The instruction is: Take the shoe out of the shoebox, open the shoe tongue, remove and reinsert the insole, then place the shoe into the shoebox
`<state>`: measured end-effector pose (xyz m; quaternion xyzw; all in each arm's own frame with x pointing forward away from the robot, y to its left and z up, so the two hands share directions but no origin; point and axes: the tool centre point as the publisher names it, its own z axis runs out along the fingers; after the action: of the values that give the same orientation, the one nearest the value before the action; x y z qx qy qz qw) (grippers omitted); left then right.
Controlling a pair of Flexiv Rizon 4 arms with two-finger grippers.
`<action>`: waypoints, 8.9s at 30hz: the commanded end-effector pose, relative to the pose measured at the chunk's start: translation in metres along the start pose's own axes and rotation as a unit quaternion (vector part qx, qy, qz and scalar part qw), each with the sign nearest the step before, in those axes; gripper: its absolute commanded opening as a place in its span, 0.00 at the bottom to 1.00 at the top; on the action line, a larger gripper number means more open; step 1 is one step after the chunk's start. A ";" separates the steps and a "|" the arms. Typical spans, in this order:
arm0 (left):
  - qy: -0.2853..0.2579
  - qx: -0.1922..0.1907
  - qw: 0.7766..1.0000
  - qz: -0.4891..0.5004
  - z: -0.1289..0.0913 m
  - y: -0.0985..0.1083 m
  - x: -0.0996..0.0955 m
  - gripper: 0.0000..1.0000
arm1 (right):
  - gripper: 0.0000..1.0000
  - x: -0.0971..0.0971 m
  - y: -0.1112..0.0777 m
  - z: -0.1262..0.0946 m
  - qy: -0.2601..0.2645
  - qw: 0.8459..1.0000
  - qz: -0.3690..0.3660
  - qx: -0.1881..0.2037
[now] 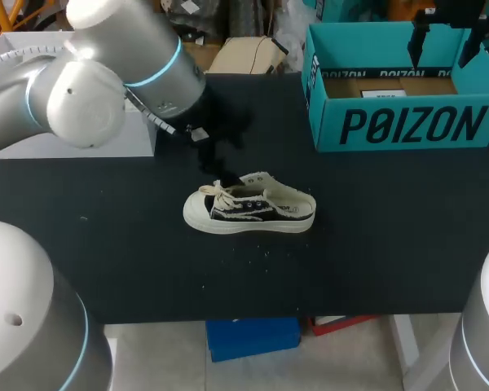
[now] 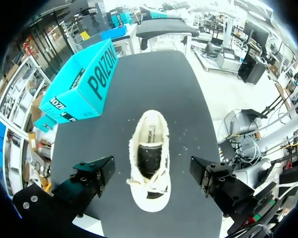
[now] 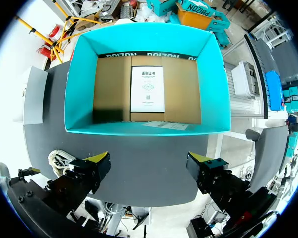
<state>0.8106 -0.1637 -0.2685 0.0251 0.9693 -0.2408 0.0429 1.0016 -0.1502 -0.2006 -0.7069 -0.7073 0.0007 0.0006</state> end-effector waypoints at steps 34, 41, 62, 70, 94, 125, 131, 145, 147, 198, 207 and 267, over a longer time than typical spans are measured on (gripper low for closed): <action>-0.058 0.132 0.989 -0.026 -0.013 0.059 0.038 1.00 | 1.00 0.000 0.000 0.000 0.000 1.000 0.000 0.000; -0.059 0.117 0.991 -0.025 -0.019 0.081 0.031 1.00 | 1.00 0.000 0.000 0.000 0.000 1.000 0.000 0.000; -0.067 0.102 0.992 -0.005 -0.010 0.116 0.019 1.00 | 1.00 0.032 -0.036 -0.011 -0.029 0.933 -0.352 -0.073; -0.067 0.102 0.992 -0.005 -0.010 0.116 0.019 1.00 | 1.00 0.032 -0.036 -0.011 -0.029 0.933 -0.352 -0.073; -0.067 0.102 0.992 -0.005 -0.010 0.116 0.019 1.00 | 1.00 0.071 -0.127 -0.025 0.112 0.716 -0.688 -0.037; -0.067 0.102 0.992 -0.005 -0.010 0.116 0.019 1.00 | 1.00 0.156 -0.174 0.017 0.100 0.682 -0.695 -0.203; -0.067 0.102 0.992 -0.005 -0.010 0.116 0.019 1.00 | 1.00 0.156 -0.174 0.017 0.100 0.682 -0.695 -0.203; -0.067 0.102 0.992 -0.005 -0.010 0.116 0.019 1.00 | 1.00 0.193 -0.191 0.061 0.150 0.650 -0.709 -0.228; -0.067 0.102 0.992 -0.005 -0.010 0.116 0.019 1.00 | 1.00 0.198 -0.193 0.067 0.152 0.652 -0.706 -0.231; -0.067 0.102 0.992 -0.005 -0.010 0.116 0.019 1.00 | 1.00 0.265 -0.177 0.199 0.241 0.686 -0.603 -0.328; -0.067 0.102 0.992 -0.005 -0.010 0.116 0.019 1.00 | 1.00 0.271 -0.180 0.216 0.255 0.686 -0.597 -0.329; -0.120 -0.052 0.927 -0.352 -0.010 0.062 0.004 1.00 | 0.00 0.275 -0.175 0.242 0.265 0.682 -0.595 -0.333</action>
<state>0.8003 -0.0922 -0.2860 -0.2693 0.9284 -0.2398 0.0899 0.8262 0.1230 -0.4360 -0.0611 -0.9029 -0.4229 -0.0460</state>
